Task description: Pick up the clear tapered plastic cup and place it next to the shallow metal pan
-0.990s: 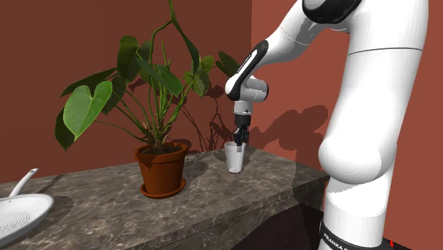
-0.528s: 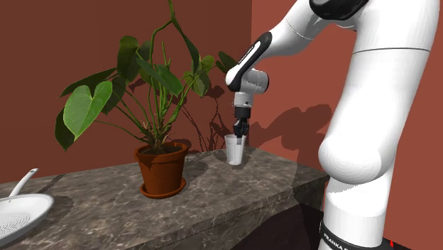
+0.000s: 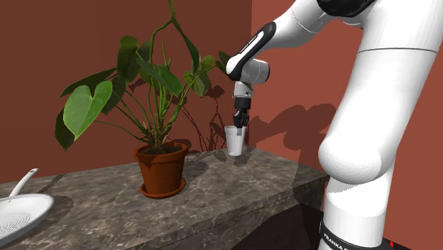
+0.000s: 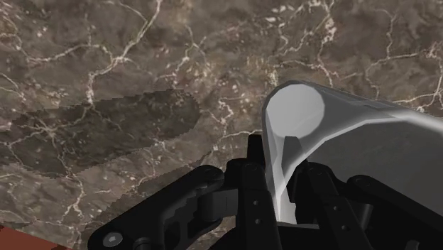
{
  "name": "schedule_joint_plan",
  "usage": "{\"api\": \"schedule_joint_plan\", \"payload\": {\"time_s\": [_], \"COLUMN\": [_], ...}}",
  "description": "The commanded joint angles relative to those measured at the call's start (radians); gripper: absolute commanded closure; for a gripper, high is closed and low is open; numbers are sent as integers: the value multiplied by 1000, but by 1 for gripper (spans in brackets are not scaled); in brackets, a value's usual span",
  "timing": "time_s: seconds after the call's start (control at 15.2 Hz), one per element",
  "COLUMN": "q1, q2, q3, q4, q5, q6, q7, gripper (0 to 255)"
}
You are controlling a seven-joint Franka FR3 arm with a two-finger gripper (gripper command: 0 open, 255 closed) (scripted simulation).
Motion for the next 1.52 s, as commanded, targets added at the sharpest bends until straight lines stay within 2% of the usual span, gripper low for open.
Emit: {"api": "schedule_joint_plan", "payload": {"time_s": [0.0,1.32,1.45], "q1": [-1,2,11], "q2": [-8,-42,-58], "q3": [1,10,26], "q4": [18,254,238], "q5": [-3,-15,-14], "q6": [-26,-294,-290], "q7": [3,34,60], "gripper": [255,255,255]}}
